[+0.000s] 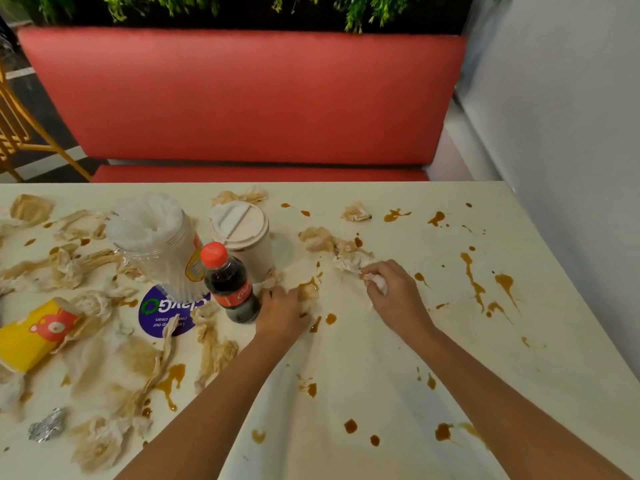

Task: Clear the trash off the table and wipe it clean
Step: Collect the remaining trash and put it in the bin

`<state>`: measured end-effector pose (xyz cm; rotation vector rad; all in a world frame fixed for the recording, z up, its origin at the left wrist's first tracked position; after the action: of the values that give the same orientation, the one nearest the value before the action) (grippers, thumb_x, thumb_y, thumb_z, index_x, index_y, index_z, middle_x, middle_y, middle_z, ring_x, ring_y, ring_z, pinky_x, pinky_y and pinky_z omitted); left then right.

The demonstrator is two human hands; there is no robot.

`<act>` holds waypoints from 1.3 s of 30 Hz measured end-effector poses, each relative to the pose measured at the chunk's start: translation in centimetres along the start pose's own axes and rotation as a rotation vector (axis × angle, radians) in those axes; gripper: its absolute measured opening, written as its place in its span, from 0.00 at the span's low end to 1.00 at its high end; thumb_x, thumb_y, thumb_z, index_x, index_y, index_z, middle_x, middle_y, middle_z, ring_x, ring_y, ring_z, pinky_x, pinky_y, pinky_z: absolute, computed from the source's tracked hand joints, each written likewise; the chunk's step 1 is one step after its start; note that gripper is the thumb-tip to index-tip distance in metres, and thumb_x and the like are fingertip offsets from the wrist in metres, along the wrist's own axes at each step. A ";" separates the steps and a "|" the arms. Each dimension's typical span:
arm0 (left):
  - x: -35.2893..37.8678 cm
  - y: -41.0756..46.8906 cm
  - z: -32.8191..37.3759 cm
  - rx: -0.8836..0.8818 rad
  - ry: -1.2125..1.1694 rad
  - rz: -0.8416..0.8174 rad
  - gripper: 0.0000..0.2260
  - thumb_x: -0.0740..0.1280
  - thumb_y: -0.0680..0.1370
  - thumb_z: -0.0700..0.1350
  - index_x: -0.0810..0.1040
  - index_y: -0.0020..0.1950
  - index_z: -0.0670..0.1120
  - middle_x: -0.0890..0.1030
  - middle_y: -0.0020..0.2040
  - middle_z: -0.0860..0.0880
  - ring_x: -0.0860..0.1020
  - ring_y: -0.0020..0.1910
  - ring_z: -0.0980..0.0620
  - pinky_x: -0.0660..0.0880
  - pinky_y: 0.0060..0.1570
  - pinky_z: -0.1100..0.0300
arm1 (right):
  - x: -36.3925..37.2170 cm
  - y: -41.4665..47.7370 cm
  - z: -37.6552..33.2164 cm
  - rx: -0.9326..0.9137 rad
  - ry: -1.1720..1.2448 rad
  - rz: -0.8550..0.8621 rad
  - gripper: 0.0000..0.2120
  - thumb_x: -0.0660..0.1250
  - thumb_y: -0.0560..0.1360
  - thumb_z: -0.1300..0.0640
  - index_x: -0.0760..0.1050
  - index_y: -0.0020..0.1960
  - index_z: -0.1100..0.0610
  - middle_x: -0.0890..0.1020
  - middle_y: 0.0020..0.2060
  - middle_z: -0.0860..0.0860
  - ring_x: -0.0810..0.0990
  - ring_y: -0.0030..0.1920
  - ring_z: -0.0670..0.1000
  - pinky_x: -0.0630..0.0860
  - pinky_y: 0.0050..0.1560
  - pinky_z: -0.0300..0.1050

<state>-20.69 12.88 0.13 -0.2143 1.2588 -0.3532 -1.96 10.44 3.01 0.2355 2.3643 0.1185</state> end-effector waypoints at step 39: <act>-3.8 -0.3 -0.3 0.185 -0.388 0.346 0.09 0.64 0.78 0.41 0.78 0.57 0.43 0.75 0.53 0.45 0.73 0.53 0.48 0.70 0.53 0.61 | 8.2 12.8 -0.2 0.108 -0.279 -0.295 0.14 0.60 0.75 0.70 0.79 0.55 0.58 0.75 0.54 0.58 0.74 0.56 0.58 0.72 0.46 0.44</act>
<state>-22.01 14.07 3.52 0.0916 0.8526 -0.1183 -6.15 24.63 -0.44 -0.0456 2.1018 -0.1726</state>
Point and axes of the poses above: each hand's wrist, its own y-axis towards the middle knuckle, its own x-axis out of the palm, z = x × y, the point moved 2 cm from there along y, towards the middle knuckle
